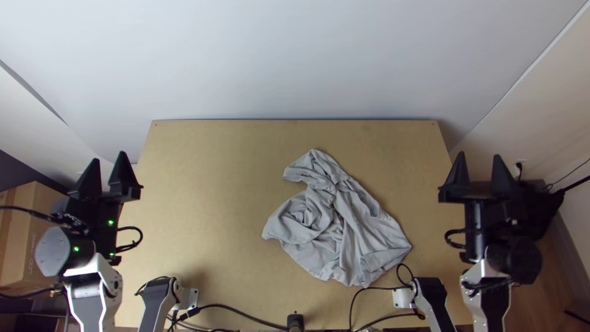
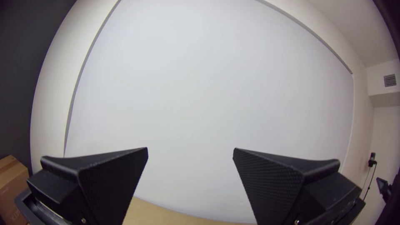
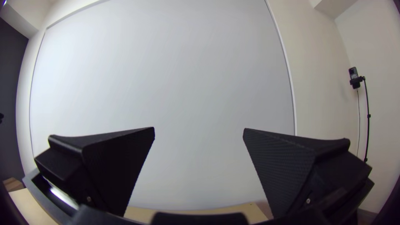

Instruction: Fold the t-shirt

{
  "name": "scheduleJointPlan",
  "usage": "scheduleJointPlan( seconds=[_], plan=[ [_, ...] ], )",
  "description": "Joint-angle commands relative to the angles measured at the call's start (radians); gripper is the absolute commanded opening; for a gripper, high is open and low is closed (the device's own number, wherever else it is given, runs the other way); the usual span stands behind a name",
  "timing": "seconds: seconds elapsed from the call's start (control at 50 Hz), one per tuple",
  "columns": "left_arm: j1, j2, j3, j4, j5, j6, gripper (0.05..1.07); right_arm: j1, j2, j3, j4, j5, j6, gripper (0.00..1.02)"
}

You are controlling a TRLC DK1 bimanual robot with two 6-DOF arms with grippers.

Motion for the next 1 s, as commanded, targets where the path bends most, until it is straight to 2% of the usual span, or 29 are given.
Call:
scheduleJointPlan(
  seconds=[0.0,0.12,0.24,0.44,0.7,0.86,0.98],
  plan=[
    [-0.019,0.084,0.136,-0.065,0.001,-0.034,1.03,0.011,0.118,0.159,-0.053,-0.004,-0.016,0.98],
    [-0.07,0.175,0.24,-0.206,-0.001,0.004,1.03,0.048,0.216,0.277,-0.09,-0.005,-0.018,0.98],
    [-0.088,0.253,0.319,-0.329,-0.004,0.004,1.03,0.072,0.325,0.426,-0.217,-0.007,-0.018,0.98],
    [-0.087,0.335,0.398,-0.433,-0.01,0.002,1.03,0.086,0.494,0.608,-0.376,-0.007,-0.016,0.98],
    [-0.091,0.493,0.589,-0.792,-0.009,-0.002,1.03,0.111,0.734,0.861,-0.732,-0.008,-0.015,0.98],
    [-0.096,0.554,0.613,-0.938,-0.001,0.033,1.03,0.147,0.842,0.918,-0.849,-0.018,-0.01,0.98],
    [-0.096,0.588,0.621,-1.01,-0.001,0.041,1.03,0.167,0.906,0.918,-0.889,-0.065,0.002,0.98]
  ],
)
